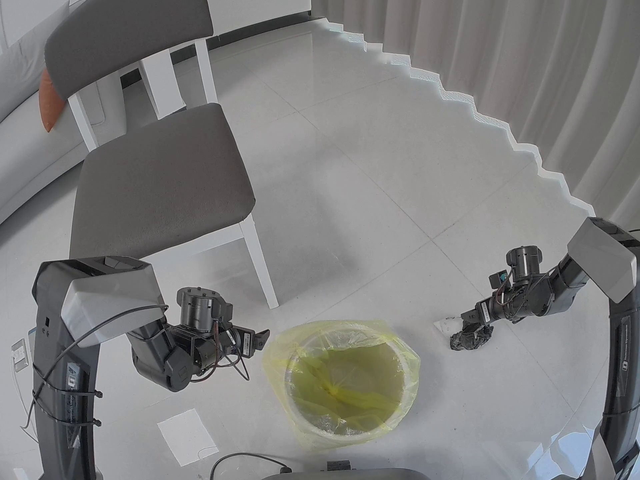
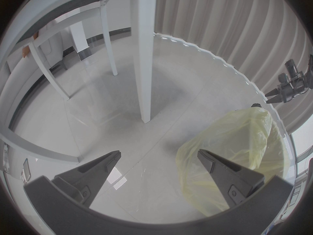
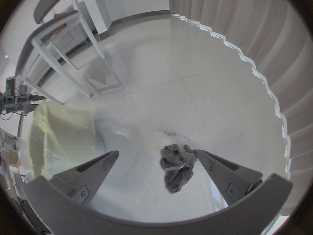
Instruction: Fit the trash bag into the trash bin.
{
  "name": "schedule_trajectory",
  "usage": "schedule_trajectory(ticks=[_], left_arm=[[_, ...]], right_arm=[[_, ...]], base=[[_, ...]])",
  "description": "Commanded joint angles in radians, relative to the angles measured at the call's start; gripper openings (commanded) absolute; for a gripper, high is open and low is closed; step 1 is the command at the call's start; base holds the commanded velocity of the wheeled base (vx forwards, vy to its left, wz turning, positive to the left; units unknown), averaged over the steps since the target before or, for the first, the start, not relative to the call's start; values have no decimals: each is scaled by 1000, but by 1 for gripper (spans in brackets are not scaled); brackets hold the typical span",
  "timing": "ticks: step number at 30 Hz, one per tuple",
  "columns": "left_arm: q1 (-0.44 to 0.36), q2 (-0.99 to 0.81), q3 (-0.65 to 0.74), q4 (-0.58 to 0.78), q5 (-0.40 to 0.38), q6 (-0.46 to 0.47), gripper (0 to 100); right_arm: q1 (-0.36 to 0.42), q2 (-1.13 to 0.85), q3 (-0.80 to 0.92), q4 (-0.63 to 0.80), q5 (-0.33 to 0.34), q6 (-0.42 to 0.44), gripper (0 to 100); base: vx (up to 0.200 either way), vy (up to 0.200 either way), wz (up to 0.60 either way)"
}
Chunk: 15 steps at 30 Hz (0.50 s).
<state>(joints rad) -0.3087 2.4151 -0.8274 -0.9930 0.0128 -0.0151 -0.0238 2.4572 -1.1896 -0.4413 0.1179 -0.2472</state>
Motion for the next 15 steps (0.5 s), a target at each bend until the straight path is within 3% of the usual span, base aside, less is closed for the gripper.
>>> schedule_trajectory(ticks=[1, 5, 10, 13, 15], left_arm=[[13, -45, 80, -76, -7, -5, 100], [13, -48, 136, -131, -27, -5, 100], [14, -76, 183, -182, -91, -2, 100], [22, -85, 200, -196, -134, -2, 100], [23, -77, 191, -227, -139, -11, 100]], right_arm=[[-16, 129, -177, 95, -23, -20, 100], [-16, 158, -292, 205, -23, -18, 100], [-16, 164, -314, 225, -27, -18, 100], [-24, 166, -314, 225, -27, -18, 100], [-27, 164, -314, 225, -27, -18, 100]], base=[[0, 0, 0], [0, 0, 0], [0, 0, 0], [-200, -200, 0], [-200, 0, 0]])
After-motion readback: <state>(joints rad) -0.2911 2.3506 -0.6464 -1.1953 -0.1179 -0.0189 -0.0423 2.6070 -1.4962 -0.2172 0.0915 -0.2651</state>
